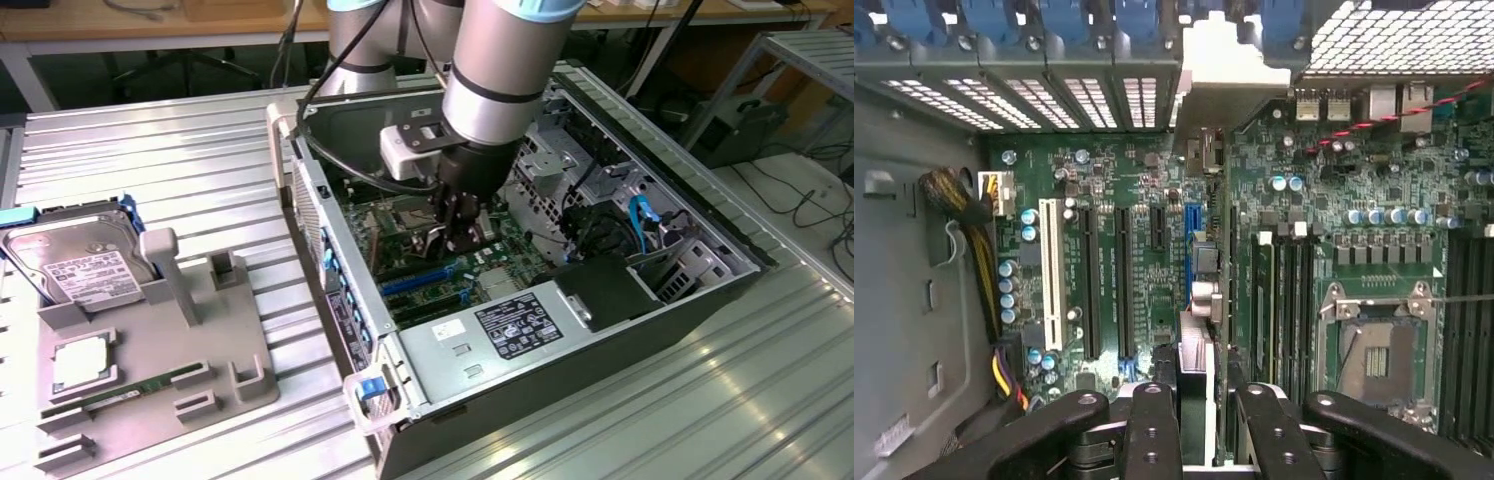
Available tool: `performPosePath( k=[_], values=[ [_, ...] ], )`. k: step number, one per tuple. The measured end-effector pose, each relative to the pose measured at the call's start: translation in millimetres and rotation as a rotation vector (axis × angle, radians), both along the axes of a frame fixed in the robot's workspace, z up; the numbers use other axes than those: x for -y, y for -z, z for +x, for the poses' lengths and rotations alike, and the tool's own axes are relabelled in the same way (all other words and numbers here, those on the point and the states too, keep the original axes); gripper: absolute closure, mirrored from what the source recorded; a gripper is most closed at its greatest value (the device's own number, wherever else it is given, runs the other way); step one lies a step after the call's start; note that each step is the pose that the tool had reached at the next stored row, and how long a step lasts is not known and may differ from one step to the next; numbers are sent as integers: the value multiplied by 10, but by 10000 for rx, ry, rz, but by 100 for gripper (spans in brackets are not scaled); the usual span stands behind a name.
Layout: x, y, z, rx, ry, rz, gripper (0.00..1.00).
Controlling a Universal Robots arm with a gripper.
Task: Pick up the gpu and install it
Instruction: 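Insert the gpu into the slot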
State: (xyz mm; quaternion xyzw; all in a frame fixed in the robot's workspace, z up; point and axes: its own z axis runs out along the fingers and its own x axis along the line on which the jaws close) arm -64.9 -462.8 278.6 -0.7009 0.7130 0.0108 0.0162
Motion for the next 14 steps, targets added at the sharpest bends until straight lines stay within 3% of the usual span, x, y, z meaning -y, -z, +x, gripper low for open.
performPosePath(
  k=[14],
  values=[
    [2,29,-32,2,-15,21,73]
  ],
)
